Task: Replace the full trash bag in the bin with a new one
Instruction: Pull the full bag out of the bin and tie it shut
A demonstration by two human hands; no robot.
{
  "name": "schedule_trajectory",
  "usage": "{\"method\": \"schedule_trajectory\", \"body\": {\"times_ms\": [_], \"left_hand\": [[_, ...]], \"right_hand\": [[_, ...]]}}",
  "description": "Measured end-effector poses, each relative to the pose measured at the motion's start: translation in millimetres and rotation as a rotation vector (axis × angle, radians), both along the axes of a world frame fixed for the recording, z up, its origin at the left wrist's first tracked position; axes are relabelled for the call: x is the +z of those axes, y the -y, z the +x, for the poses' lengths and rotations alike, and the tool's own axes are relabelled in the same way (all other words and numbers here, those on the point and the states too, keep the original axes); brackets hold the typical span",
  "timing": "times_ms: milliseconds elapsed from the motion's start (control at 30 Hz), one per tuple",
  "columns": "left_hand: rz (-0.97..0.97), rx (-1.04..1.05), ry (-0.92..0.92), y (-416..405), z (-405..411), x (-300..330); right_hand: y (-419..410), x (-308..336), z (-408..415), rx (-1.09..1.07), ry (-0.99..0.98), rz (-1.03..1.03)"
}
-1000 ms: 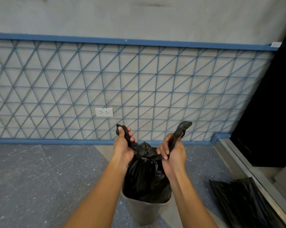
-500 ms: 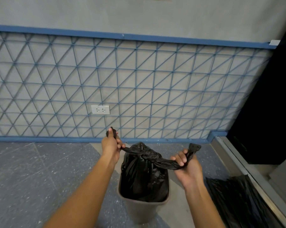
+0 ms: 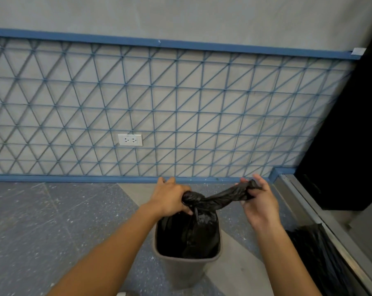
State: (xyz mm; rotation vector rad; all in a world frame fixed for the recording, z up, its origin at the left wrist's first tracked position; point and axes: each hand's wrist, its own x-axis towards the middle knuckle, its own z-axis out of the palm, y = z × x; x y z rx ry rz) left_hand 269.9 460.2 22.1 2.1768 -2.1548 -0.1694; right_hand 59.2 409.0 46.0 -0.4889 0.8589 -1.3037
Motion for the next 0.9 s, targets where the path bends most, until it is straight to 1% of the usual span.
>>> {"method": "schedule_trajectory", "body": {"times_ms": [67, 100, 133, 167, 200, 267, 300, 333, 367, 400, 433, 467, 500, 600, 700, 833, 900], "left_hand": [[-0.025, 0.026, -0.09, 1.4, 6.1, 4.8], [-0.034, 0.037, -0.142, 1.7, 7.3, 6.1], [-0.054, 0.036, -0.211, 2.8, 7.8, 6.7], [-0.08, 0.031, -0.294, 4.4, 8.7, 7.1], [-0.101, 0.025, -0.379, 6.1, 10.3, 6.4], [-0.124, 0.006, -0.502, 5.9, 11.9, 5.5], [-0.147, -0.009, -0.545, 5.1, 11.9, 3.8], [-0.176, -0.028, -0.607, 3.6, 11.3, 3.1], [-0.196, -0.053, -0.681, 2.1, 9.9, 3.2], [-0.203, -0.079, -0.742, 0.4, 8.4, 5.9], [-0.206, -0.103, -0.776, -0.4, 7.0, 10.0], [-0.21, -0.114, -0.774, -0.3, 6.1, 14.8], [-0.215, -0.119, -0.763, 1.1, 6.3, 18.7], [-0.226, -0.116, -0.728, 3.7, 8.5, 27.8], [-0.255, -0.127, -0.715, 3.6, 10.6, 36.7], [-0.439, -0.065, -0.735, 5.7, 8.1, 53.6], [-0.497, -0.02, -0.724, 6.0, 6.0, 58.4]], "right_hand": [[1.6, 7.8, -6.7, -0.13, -0.166, -0.138], [0.0, 11.6, -7.7, -0.186, -0.211, -0.251], [-2.6, 14.2, -6.1, -0.195, -0.254, -0.381], [-6.9, 15.4, -1.6, -0.149, -0.312, -0.513], [-11.2, 14.5, 5.6, -0.056, -0.407, -0.63], [-16.6, 10.0, 21.8, 0.2, -0.739, -0.797], [-15.4, 4.8, 28.7, 0.323, -0.92, -0.831], [-13.4, -0.6, 35.0, 0.443, -1.054, -0.824], [-12.4, -5.6, 40.1, 0.561, -1.126, -0.782], [-12.1, -10.0, 44.5, 0.671, -1.139, -0.727], [-12.2, -13.7, 48.3, 0.764, -1.108, -0.681], [-11.9, -17.0, 51.2, 0.823, -1.068, -0.643], [-12.0, -18.5, 53.7, 0.836, -1.048, -0.622], [-8.9, -15.5, 58.8, 0.693, -1.153, -0.619], [-11.3, -5.6, 61.1, 0.593, -1.189, -0.619], [-15.2, 13.5, 66.6, 0.414, -1.207, -0.595], [-14.9, 23.1, 68.8, 0.372, -1.238, -0.585]]}}
